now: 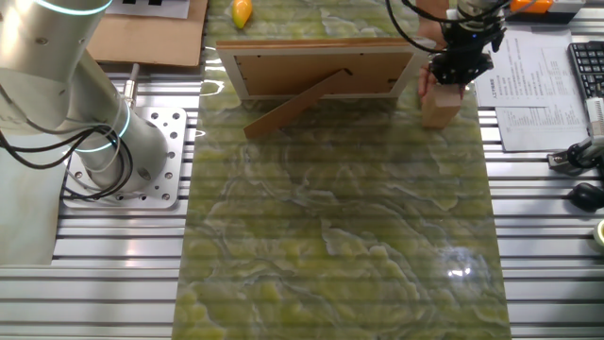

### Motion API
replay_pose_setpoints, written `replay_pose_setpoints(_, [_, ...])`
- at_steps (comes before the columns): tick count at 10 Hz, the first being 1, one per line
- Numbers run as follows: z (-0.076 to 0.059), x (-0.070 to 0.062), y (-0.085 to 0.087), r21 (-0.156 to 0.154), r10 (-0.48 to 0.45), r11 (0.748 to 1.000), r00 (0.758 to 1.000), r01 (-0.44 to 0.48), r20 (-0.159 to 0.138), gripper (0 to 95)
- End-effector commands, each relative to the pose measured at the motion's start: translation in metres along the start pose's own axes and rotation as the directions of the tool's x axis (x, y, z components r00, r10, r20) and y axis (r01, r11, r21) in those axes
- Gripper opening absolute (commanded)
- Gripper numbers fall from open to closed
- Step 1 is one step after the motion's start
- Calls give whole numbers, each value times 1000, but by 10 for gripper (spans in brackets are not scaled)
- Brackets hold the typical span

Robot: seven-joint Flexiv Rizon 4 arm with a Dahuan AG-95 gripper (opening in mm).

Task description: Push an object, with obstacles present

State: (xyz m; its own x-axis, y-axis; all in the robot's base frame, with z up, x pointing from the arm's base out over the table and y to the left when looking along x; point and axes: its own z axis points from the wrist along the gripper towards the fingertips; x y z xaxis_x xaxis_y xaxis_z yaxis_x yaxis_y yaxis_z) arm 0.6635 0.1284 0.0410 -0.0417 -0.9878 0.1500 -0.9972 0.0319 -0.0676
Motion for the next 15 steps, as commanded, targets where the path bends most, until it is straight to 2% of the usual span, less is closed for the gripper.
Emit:
replay_pose_setpoints(1, [-1,2,-2,-21,-6,1000,1000,6,5,0])
replay_pose_setpoints(3, [-4,5,-4,-30,-13,999,1000,13,3,0])
replay_pose_setpoints(8, [1,13,-2,-67,-43,997,999,44,10,0])
replay_pose_setpoints(15, [2,22,1,-73,-72,995,997,73,6,0])
